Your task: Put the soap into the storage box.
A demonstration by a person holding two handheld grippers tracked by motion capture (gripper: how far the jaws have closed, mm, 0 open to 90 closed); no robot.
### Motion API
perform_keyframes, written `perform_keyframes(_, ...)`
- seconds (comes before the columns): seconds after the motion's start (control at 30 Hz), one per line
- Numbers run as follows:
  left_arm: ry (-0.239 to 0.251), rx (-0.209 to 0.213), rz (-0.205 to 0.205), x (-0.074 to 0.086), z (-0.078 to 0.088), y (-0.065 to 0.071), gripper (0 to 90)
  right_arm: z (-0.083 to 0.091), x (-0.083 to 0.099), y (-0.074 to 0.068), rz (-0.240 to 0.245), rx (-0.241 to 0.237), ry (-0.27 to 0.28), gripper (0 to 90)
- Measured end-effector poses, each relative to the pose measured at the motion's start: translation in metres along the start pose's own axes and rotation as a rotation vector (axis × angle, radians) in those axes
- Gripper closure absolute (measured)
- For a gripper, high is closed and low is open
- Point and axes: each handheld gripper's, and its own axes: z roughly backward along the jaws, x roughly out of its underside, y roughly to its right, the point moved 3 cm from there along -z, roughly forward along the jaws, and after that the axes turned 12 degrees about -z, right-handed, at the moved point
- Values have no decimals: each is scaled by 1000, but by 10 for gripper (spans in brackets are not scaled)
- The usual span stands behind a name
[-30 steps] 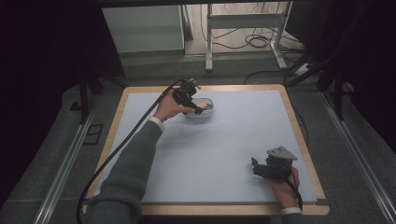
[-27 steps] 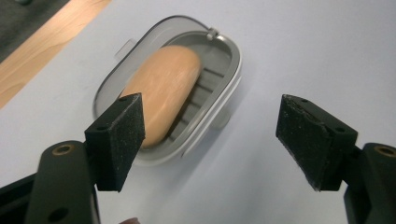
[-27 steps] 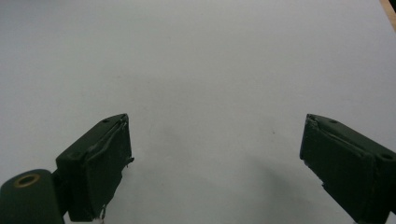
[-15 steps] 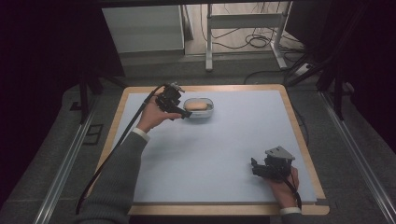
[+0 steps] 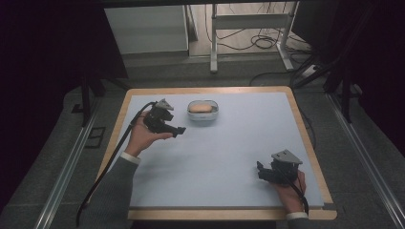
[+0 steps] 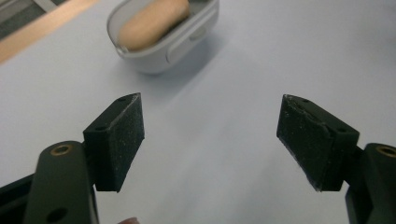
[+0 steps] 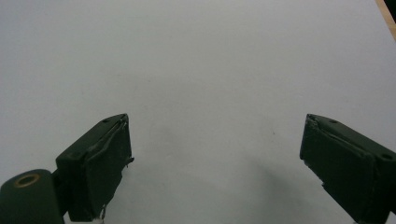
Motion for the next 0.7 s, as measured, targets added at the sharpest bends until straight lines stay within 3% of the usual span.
perform_keyframes(0.17,24,5,37,23,3,10,230,0,0,0,1,0,-3,90)
perform_keyframes(0.7,6,-14,128,93,-5,40,223,0,0,0,0,0,0,90)
